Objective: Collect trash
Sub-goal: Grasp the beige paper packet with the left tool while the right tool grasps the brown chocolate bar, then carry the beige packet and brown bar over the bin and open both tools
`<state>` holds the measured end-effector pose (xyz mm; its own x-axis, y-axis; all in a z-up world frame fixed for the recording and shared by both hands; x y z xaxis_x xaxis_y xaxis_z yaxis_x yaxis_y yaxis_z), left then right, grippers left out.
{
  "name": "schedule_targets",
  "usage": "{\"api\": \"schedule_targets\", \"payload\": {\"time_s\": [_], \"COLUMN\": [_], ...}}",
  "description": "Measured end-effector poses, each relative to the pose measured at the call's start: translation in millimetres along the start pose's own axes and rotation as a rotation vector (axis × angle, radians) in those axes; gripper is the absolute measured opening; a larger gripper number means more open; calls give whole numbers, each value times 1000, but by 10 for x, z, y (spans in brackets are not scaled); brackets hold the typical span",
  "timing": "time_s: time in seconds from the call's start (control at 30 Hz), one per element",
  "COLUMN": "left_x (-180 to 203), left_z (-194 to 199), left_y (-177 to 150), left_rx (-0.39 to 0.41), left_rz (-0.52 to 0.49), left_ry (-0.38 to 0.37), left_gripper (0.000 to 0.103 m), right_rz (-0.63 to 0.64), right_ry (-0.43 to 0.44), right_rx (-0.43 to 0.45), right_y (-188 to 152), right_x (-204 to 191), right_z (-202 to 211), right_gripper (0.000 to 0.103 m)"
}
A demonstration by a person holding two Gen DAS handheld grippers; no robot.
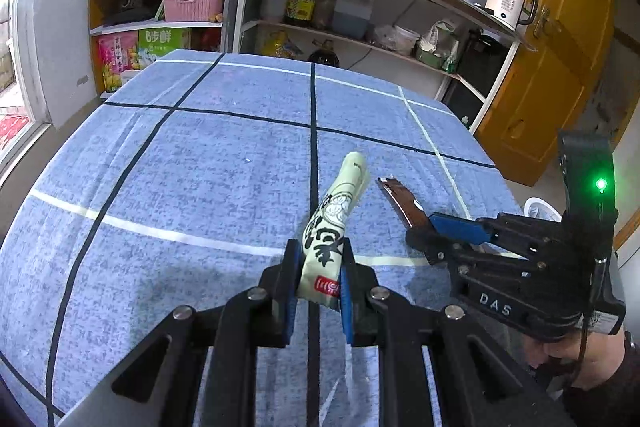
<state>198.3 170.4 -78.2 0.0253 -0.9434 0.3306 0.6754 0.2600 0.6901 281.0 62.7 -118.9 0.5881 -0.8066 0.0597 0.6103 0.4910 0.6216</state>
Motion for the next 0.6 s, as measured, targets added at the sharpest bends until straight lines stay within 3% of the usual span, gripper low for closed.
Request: {"api": "schedule_targets", "payload": {"time_s": [0.3, 0.6], "left_x": [139, 539], "left_z": [-22, -122], "left_y": [3, 49], "left_rx": [1, 1], "left_rz": [-15, -57], "left_ry": [-19, -76], "left_gripper": [18, 18], "right_rz": [-50, -118], "right_ry": [-11, -55], "right_rx": [32, 84], "right_y": [-29, -144], "right_x": [187, 609], "right_z": [168, 568], "right_gripper": [23, 23]}}
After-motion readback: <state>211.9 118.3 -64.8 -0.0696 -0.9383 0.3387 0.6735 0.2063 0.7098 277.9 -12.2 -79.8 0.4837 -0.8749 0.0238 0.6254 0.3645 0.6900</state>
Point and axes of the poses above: each gripper's, at about its wrist camera, not at the fingertips, and z roughly against the way its jaws point, x to its right, y to its top, the point moved 9 cm from there along -z, roughly the way its jaws point, and after that the axes turned 9 degrees about -y, right-handed, at the moved point
